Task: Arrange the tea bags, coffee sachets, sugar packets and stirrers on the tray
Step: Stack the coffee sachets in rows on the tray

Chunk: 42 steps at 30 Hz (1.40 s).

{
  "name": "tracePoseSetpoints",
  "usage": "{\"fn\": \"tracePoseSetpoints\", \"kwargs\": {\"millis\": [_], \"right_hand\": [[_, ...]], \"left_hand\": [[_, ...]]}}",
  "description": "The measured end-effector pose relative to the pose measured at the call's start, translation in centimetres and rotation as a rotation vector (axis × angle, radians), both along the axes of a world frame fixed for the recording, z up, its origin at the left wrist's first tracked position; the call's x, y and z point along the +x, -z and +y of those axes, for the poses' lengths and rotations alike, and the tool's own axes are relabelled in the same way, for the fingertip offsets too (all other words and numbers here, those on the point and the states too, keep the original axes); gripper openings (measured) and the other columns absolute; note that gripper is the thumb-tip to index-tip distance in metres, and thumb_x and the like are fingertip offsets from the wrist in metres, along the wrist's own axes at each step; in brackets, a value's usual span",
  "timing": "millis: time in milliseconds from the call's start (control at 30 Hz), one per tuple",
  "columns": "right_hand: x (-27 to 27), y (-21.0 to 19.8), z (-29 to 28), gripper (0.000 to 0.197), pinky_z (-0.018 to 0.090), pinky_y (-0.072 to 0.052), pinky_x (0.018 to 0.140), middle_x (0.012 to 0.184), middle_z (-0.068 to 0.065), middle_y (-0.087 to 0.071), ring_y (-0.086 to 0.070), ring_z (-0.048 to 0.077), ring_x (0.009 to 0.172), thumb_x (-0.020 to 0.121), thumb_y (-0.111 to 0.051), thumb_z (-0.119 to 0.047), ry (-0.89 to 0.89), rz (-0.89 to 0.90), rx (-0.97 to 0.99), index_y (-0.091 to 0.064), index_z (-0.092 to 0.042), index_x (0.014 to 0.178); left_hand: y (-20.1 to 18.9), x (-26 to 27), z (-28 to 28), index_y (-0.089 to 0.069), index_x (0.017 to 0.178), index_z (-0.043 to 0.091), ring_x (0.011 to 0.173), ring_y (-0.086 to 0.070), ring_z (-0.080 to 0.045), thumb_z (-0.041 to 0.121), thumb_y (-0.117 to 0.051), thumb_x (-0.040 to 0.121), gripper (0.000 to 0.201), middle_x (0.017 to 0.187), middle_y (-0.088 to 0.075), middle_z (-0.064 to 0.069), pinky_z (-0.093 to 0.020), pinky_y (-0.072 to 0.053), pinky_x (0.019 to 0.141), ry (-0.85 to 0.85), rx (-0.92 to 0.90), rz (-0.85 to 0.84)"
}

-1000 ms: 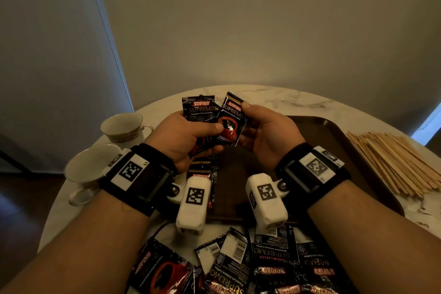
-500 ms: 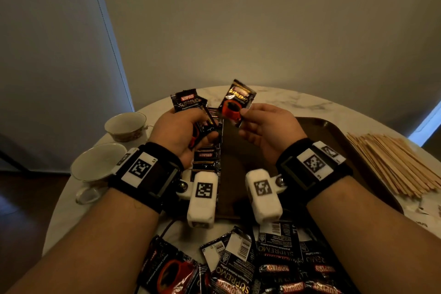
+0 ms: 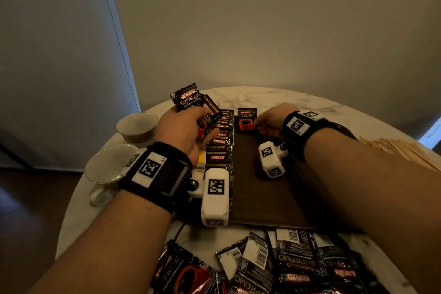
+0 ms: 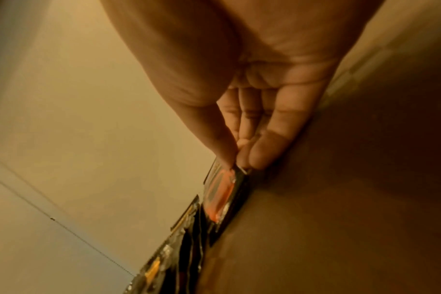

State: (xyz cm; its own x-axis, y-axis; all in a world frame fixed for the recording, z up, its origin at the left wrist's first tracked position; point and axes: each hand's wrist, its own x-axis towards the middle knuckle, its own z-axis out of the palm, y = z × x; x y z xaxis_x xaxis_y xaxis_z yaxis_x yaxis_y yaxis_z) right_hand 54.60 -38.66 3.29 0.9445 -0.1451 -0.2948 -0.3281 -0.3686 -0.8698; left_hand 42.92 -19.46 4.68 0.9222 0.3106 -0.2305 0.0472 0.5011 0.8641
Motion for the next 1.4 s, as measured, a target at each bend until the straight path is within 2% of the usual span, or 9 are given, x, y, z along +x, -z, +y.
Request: {"fn": "tracePoseSetpoints", "kwargs": {"millis": [167, 333, 500, 733, 933, 1033, 1133, 1267, 1400], "right_hand": [[0.8, -0.2, 0.9, 0.009, 0.028, -0.059, 0.05, 0.078, 0.013, -0.069, -0.068, 0.02, 0.067, 0.085, -0.077, 0.003, -0.034, 0.022, -0.049, -0.07, 0.003, 0.09], [1.4, -0.1, 1.0, 0.015, 0.028, -0.055, 0.053, 0.078, 0.011, -0.07, -0.067, 0.02, 0.067, 0.085, -0.08, -0.005, -0.054, 0.031, -0.122, -0.068, -0.002, 0.078], [1.7, 0.3, 0.8, 0.013, 0.032, -0.061, 0.068, 0.085, 0.012, -0.073, -0.07, 0.021, 0.074, 0.084, -0.081, -0.008, -0.05, 0.02, -0.107, -0.07, -0.002, 0.084], [1.4, 0.4, 0.4, 0.016, 0.03, -0.059, 0.061, 0.087, 0.011, -0.072, -0.069, 0.02, 0.074, 0.089, -0.077, -0.009, -0.052, -0.006, -0.057, -0.073, -0.002, 0.103], [-0.3, -0.4, 0.0, 0.016, 0.024, -0.052, 0.054, 0.072, 0.004, -0.061, -0.057, 0.014, 0.062, 0.096, -0.07, -0.015, -0.03, 0.014, 0.118, -0.069, -0.002, 0.105], [-2.8, -1.5, 0.0, 0.035, 0.027, -0.048, 0.057, 0.075, 0.001, -0.066, -0.06, 0.013, 0.061, 0.093, -0.073, -0.035, -0.154, -0.025, 0.315, -0.069, -0.007, 0.113], [-6.2, -2.4, 0.1, 0.042, 0.029, -0.047, 0.062, 0.084, 0.0, -0.071, -0.064, 0.012, 0.066, 0.079, -0.077, -0.051, -0.435, -0.059, 0.398, -0.072, -0.017, 0.104], [-8.4, -1.8, 0.2, 0.015, 0.028, -0.051, 0.065, 0.082, 0.001, -0.071, -0.062, 0.01, 0.063, 0.086, -0.075, -0.019, -0.515, -0.178, 0.484, -0.07, -0.013, 0.098], [-7.9, -1.0, -0.4, 0.018, 0.023, -0.053, 0.058, 0.079, 0.002, -0.069, -0.061, 0.01, 0.064, 0.079, -0.073, -0.019, -0.421, -0.139, 0.704, -0.068, -0.013, 0.096]], "left_hand": [[0.3, -0.1, 0.1, -0.068, 0.106, 0.015, 0.094, -0.075, -0.03, 0.013, -0.072, 0.094, 0.013, 0.109, -0.075, -0.012, -0.037, -0.063, 0.069, -0.014, 0.062, -0.01], [0.3, -0.2, 0.1, -0.067, 0.106, 0.014, 0.085, -0.076, -0.026, 0.011, -0.071, 0.094, 0.013, 0.104, -0.076, -0.012, -0.032, -0.061, 0.061, -0.012, 0.089, -0.043], [0.4, -0.3, 0.1, -0.066, 0.104, 0.014, 0.089, -0.075, -0.027, 0.01, -0.071, 0.094, 0.012, 0.106, -0.075, -0.012, -0.031, -0.06, 0.06, 0.003, 0.102, -0.035], [0.8, -0.1, -0.1, -0.066, 0.105, 0.015, 0.098, -0.074, -0.03, 0.011, -0.072, 0.093, 0.014, 0.113, -0.074, -0.014, -0.029, -0.058, 0.057, 0.014, 0.112, -0.022], [1.0, -0.2, -0.2, -0.067, 0.107, 0.014, 0.092, -0.076, -0.026, 0.011, -0.074, 0.092, 0.017, 0.106, -0.076, -0.011, -0.03, -0.058, 0.058, 0.025, 0.109, -0.032], [0.7, -0.3, -0.4, -0.067, 0.114, 0.012, 0.09, -0.078, -0.026, 0.01, -0.074, 0.091, 0.023, 0.105, -0.078, -0.01, -0.03, -0.059, 0.058, 0.058, 0.089, -0.065], [0.4, -0.6, -0.8, -0.067, 0.117, 0.01, 0.09, -0.078, -0.025, 0.009, -0.075, 0.09, 0.028, 0.105, -0.078, -0.011, -0.029, -0.059, 0.057, 0.103, 0.091, -0.115], [0.2, -1.2, -1.4, -0.069, 0.121, 0.009, 0.09, -0.077, -0.022, 0.013, -0.077, 0.089, 0.033, 0.104, -0.078, -0.01, -0.028, -0.059, 0.057, 0.221, 0.083, -0.123], [-0.1, -1.5, -1.3, -0.068, 0.117, 0.011, 0.084, -0.077, -0.018, 0.01, -0.072, 0.091, 0.027, 0.099, -0.078, -0.008, -0.031, -0.061, 0.061, 0.323, 0.073, -0.138]]}}
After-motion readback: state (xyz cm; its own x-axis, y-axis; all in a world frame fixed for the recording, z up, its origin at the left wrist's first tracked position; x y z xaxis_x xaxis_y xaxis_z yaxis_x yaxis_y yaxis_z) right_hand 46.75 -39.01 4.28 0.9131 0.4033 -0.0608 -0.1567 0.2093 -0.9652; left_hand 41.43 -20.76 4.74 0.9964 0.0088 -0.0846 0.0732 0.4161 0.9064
